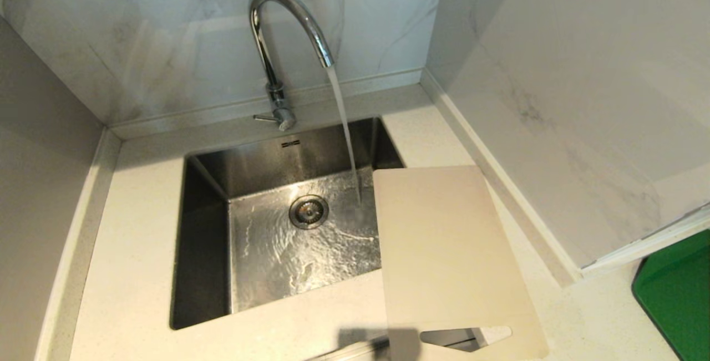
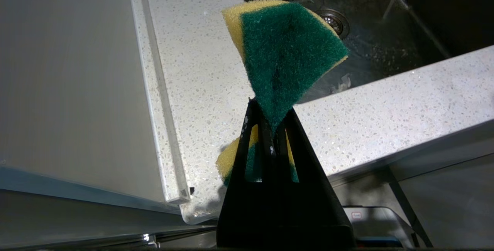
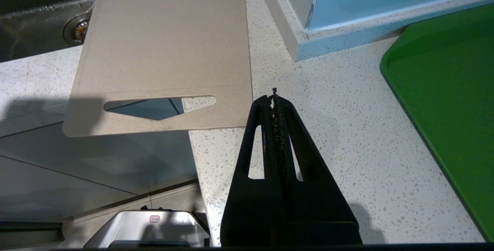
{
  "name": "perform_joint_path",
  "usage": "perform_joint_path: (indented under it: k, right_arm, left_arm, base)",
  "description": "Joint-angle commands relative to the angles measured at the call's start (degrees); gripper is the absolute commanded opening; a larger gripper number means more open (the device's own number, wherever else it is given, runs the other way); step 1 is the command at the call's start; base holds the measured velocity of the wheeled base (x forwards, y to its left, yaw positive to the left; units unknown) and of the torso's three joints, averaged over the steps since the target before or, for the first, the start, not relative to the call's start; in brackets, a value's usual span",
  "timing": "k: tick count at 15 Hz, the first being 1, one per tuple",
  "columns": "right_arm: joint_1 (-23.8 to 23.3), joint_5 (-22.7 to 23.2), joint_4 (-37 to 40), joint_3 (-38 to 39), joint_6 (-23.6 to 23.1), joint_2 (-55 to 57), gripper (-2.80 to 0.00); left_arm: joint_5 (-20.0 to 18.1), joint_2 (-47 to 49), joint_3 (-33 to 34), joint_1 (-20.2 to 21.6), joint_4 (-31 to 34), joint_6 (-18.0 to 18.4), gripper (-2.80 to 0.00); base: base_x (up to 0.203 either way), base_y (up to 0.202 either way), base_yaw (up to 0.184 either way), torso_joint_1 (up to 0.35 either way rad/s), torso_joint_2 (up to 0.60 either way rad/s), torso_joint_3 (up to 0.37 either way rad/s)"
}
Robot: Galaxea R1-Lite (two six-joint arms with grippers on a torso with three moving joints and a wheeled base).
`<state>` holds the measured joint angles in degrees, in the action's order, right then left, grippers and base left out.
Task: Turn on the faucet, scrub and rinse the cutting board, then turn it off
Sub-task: Pick up the cutting board
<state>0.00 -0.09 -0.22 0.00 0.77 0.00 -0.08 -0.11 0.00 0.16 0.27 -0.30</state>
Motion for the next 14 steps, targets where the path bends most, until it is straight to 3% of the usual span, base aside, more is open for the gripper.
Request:
perform_joint_path:
  k: [1, 11, 14]
  right_arm:
    - [0.0, 0.0, 0.0, 0.0, -0.1, 0.0, -2.80]
    - [0.0, 0.0, 2.3, -0.9, -1.2, 0.4, -2.80]
    - [0.0, 1.4, 6.0, -7.8, -2.6, 4.3, -2.80]
  left_arm:
    - [0.0, 0.1, 0.1, 0.0, 0.0, 0.0, -2.80]
    - [0.1, 0.1, 0.1, 0.0, -0.1, -0.3, -2.80]
    - [0.1, 0.1, 0.1, 0.0, -0.1, -0.3, -2.80]
  base:
    - [0.000, 0.000, 0.000, 0.000, 0.00, 0.000]
    - [0.000, 0.000, 0.000, 0.000, 0.00, 0.000]
    - [0.000, 0.000, 0.000, 0.000, 0.00, 0.000]
